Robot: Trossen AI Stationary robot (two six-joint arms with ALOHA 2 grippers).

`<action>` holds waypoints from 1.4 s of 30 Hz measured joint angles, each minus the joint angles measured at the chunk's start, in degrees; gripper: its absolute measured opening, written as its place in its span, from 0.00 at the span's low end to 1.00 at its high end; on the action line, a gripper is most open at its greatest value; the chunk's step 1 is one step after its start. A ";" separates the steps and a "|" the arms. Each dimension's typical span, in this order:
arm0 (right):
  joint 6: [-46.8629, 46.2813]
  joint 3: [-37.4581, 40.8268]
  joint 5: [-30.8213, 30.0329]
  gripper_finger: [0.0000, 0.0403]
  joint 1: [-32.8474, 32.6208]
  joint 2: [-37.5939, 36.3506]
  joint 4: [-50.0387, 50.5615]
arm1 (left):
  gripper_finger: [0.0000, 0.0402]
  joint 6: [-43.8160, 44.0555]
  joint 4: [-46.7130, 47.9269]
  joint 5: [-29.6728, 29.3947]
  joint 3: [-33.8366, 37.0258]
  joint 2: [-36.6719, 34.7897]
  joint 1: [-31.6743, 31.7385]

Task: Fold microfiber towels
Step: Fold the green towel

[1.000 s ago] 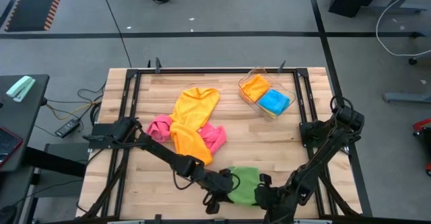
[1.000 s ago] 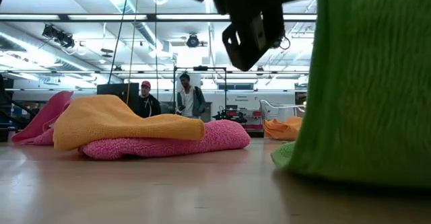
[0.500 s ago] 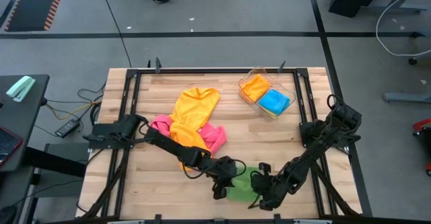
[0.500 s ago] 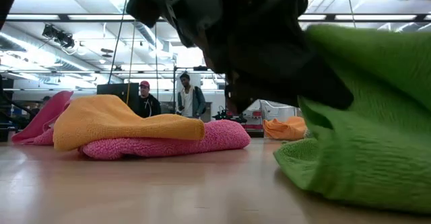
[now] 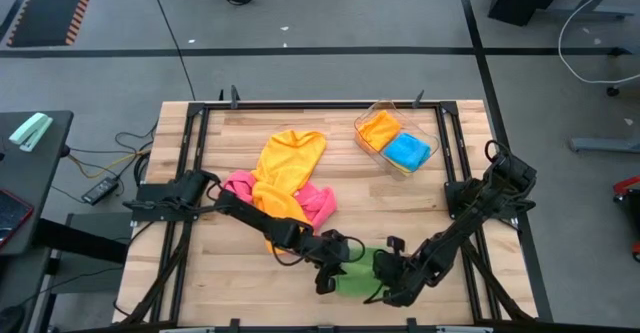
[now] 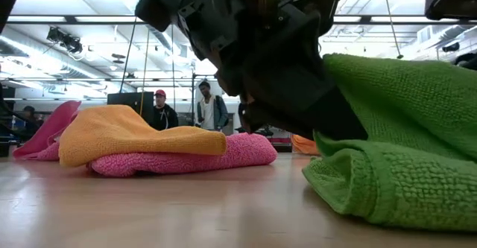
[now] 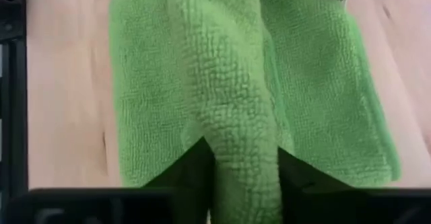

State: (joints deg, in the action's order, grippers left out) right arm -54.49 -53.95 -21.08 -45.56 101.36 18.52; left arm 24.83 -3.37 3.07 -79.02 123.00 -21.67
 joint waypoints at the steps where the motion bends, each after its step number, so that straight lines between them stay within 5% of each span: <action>1: -0.51 0.00 0.26 0.28 0.00 -0.06 0.00 | 0.14 0.01 -0.03 -0.45 0.00 0.00 -0.01; 8: -2.58 -1.55 3.27 0.40 0.04 -0.31 1.32 | 0.21 0.05 -1.11 -2.34 0.08 1.49 -0.08; 21: -5.62 -2.01 3.34 0.41 0.04 -5.64 10.03 | 0.46 1.97 -2.81 -2.82 -0.02 1.38 1.01; 35: -8.60 -2.01 5.06 0.41 0.17 -17.06 18.21 | 0.47 2.00 -2.33 -1.53 0.00 1.38 1.05; 42: -9.23 -1.40 -6.11 0.41 -2.81 -20.61 16.01 | 0.50 2.64 2.46 1.95 -0.07 -0.90 1.78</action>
State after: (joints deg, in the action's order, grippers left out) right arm -63.71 -55.35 -27.19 -48.37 80.75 34.53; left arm 27.47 -0.91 5.03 -79.09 122.10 -19.89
